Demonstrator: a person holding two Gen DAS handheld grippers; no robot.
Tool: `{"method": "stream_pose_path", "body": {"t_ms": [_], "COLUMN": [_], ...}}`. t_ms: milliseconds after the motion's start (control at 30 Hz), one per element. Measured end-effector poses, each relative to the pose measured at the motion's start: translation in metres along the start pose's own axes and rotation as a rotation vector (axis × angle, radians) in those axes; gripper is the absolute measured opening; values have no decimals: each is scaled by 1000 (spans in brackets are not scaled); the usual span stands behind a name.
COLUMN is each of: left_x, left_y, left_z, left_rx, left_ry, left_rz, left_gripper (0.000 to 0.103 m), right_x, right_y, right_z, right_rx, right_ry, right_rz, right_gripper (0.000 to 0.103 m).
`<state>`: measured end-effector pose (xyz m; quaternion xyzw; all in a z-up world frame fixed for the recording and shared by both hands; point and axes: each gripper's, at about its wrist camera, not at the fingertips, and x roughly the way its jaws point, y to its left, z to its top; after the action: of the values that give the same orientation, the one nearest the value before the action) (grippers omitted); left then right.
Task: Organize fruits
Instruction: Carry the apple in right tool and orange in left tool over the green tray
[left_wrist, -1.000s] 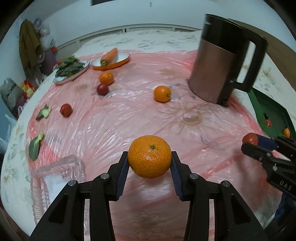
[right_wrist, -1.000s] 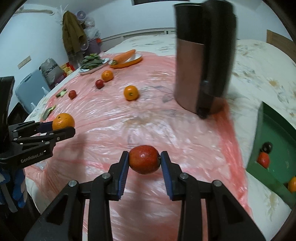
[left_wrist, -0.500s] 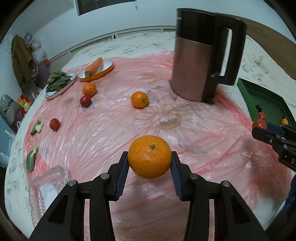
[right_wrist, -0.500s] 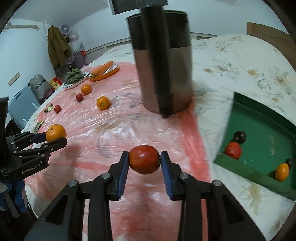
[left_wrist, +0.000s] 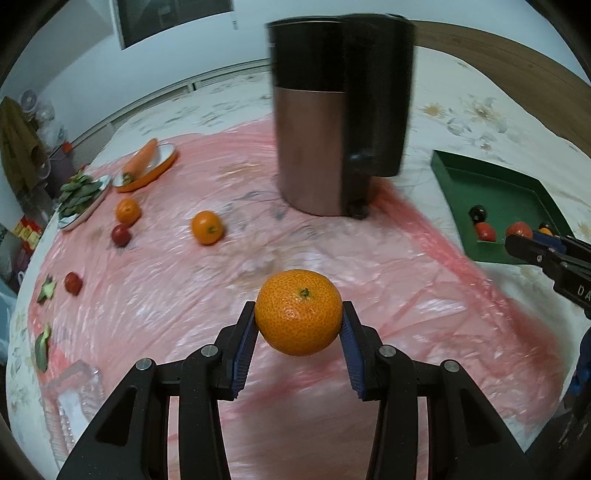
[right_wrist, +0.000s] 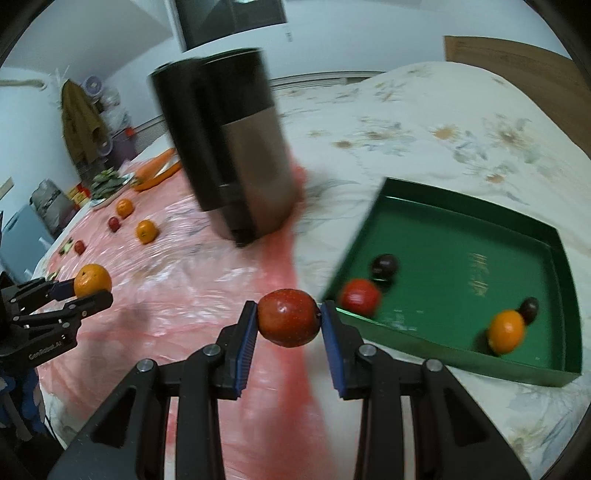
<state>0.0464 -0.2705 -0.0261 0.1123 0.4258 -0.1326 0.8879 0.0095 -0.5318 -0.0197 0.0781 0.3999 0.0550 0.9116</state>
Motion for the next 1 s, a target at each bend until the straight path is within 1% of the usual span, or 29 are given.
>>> {"method": "stream_pose_path", "body": {"t_ms": [167, 367, 500, 567, 700, 867, 1000], "left_x": [4, 6, 3, 2, 4, 16, 34], "left_y": [-24, -43, -61, -72, -104, -147, -176], "left_z": [5, 7, 14, 21, 39, 72, 99], "left_rx": [35, 62, 79, 84, 110, 155, 185], "left_ry": [3, 7, -6, -15, -21, -30, -42], "left_rz": [-23, -50, -84, -114, -186, -268, -304], "left_gripper": [38, 38, 38, 38, 38, 38, 38], "right_x": [-14, -33, -44, -48, -49, -40, -27], "right_y": [-36, -74, -101, -113, -140, -168, -189], "right_z": [-3, -4, -2, -2, -6, -10, -8], "right_rx": [53, 108, 164, 183, 229, 261, 284], "right_ry": [-26, -72, -122, -144, -178, -201, -206], "right_rz": [-53, -130, -196, -237, -321, -421, -459], "right_gripper": [29, 29, 29, 29, 29, 29, 29]}}
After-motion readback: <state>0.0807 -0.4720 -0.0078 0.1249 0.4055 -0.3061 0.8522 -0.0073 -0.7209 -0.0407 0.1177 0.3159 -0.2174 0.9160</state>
